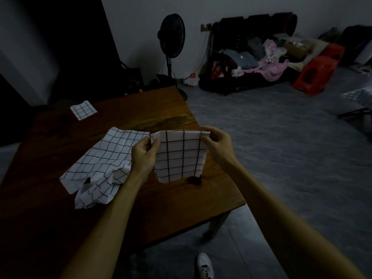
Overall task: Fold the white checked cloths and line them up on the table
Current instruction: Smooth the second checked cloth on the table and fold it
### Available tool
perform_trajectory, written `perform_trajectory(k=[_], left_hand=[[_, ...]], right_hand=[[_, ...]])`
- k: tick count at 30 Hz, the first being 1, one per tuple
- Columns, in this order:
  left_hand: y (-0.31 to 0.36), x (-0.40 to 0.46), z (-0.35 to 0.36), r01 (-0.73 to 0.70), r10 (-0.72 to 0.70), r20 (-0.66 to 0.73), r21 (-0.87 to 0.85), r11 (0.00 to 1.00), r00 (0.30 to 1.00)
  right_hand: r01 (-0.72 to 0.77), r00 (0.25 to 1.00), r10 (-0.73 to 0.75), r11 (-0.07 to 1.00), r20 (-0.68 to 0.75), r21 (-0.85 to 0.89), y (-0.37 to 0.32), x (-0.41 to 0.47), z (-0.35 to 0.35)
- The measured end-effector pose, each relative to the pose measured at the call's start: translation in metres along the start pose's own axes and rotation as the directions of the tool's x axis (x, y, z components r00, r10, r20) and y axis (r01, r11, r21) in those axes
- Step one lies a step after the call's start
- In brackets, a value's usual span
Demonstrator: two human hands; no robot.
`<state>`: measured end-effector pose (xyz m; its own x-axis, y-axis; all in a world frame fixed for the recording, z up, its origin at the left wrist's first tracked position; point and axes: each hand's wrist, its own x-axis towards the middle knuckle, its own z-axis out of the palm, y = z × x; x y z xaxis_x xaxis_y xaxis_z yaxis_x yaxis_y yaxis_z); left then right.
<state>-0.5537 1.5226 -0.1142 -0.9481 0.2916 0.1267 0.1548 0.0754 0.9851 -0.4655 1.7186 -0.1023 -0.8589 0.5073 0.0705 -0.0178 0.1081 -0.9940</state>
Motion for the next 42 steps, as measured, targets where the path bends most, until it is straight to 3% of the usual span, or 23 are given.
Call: perform_trajectory(k=[11,13,15,17,19,21,27,34,38,42], left_hand=[[0.005,0.0,-0.003,-0.005,0.005,0.009,-0.01,1.0,1.0],[0.004,-0.001,-0.002,-0.012,0.012,0.011,0.0,1.0,1.0],[0.004,-0.001,0.001,-0.023,0.023,0.015,0.016,1.0,1.0],[0.003,-0.001,0.005,-0.055,0.053,0.039,0.06,0.997,0.998],[0.004,-0.002,0.01,-0.084,0.078,0.069,0.085,0.993,0.995],[0.006,-0.002,0.012,-0.096,0.089,0.073,0.089,0.991,0.993],[-0.003,-0.003,0.001,-0.092,0.085,0.052,0.15,0.984,0.995],[-0.009,-0.005,0.004,-0.058,0.05,0.051,0.174,0.983,0.997],[-0.015,-0.008,-0.003,-0.048,0.035,0.073,0.184,0.982,0.997],[-0.034,-0.006,-0.009,0.136,-0.14,0.012,0.164,0.977,0.99]], right_hand=[[-0.012,0.999,0.011,1.0,-0.037,-0.027,0.002,0.006,-0.002],[0.02,0.997,-0.029,0.993,-0.074,-0.12,0.004,0.005,0.001],[0.135,0.975,-0.192,0.91,-0.111,-0.392,0.007,0.003,0.005],[0.288,0.928,-0.372,0.712,0.004,-0.64,0.006,0.002,0.016],[0.391,0.897,-0.412,0.568,0.161,-0.724,0.002,0.001,0.028],[0.421,0.889,-0.399,0.527,0.223,-0.738,-0.003,0.004,0.038],[0.408,0.902,-0.386,0.609,0.196,-0.68,-0.009,0.012,0.041],[0.536,0.835,-0.445,0.529,0.323,-0.658,-0.016,0.005,0.062],[0.486,0.87,-0.42,0.654,0.257,-0.579,-0.016,0.011,0.065],[0.417,0.893,-0.44,0.731,0.094,-0.54,-0.024,0.011,0.051]])
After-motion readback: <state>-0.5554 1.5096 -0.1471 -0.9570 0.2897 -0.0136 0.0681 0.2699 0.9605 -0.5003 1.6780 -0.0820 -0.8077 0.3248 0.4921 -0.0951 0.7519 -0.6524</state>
